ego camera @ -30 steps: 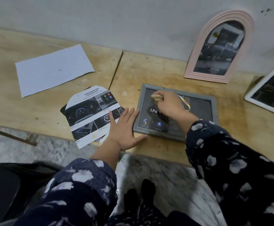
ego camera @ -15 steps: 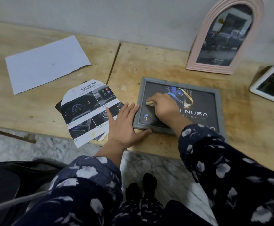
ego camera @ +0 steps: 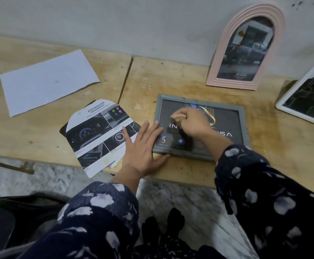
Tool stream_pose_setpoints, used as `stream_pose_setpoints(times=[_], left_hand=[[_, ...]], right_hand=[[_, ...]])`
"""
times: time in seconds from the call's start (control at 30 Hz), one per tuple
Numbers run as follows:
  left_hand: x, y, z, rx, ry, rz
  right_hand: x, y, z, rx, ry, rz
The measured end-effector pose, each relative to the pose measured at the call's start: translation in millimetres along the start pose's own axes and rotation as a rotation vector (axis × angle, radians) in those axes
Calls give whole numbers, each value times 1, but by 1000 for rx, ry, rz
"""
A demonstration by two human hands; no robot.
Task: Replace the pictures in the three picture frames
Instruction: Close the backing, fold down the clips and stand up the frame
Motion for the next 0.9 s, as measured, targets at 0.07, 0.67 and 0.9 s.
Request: stream_pose_setpoints(times=[0.07, 0.67, 0.9], left_hand=[[0, -2, -2, 25, -24, 6], [0, 2, -2, 25, -21, -13], [-3, 5, -5, 15, -54, -7]], right_hand=[[-21, 8, 6, 82, 17, -69], [50, -42, -3, 289, 486, -167], [42, -20, -32, 203, 224, 154]])
Point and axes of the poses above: each hand's wrist, its own x-axis away from the middle knuckle, its own y-axis out of the back of the hand, z = x × y, the point moved 7 cm from there along -x, towards the middle knuckle, and after that the axes turned 1 degree about x, right-handed, at the moved point
